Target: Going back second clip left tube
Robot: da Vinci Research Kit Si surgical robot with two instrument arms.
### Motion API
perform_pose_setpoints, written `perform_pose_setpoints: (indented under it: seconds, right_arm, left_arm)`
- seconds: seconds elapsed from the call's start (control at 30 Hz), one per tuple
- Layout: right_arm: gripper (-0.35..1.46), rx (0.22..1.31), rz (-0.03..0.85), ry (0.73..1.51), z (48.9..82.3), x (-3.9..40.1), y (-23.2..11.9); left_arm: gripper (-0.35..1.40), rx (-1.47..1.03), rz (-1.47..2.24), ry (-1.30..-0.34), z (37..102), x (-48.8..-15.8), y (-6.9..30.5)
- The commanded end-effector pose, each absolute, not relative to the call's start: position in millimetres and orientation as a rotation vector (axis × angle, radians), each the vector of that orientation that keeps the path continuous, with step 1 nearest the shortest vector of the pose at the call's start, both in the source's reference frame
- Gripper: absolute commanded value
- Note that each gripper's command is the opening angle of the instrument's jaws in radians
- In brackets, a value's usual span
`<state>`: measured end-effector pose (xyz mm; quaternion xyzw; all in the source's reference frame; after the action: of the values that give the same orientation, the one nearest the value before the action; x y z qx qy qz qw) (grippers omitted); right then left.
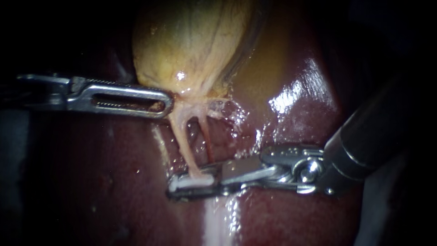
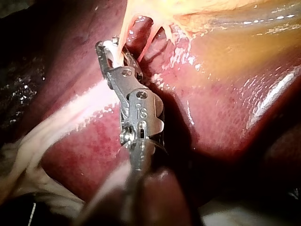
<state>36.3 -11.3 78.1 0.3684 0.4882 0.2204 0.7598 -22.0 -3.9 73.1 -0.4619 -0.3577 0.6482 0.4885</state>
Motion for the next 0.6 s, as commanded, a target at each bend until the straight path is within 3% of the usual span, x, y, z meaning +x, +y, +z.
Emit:
perform_pose_setpoints:
  seconds: [0.03, 0.3, 0.6]
  right_arm:
    - [0.41, 0.791, 0.472, 1.069, 77.9, 36.3, -11.1]
    - [0.47, 0.71, 0.475, 1.08, 77.5, 35.9, -9.7]
    - [0.49, 0.692, 0.479, 1.079, 76.8, 34.5, -9.0]
  left_arm:
    - [-0.35, -1.122, 1.576, -0.868, 73.1, -22.0, -3.9]
    - [-0.35, -1.122, 1.576, -0.869, 73.1, -21.8, -4.0]
    - [-0.35, -1.123, 1.576, -0.869, 73.0, -21.8, -4.0]
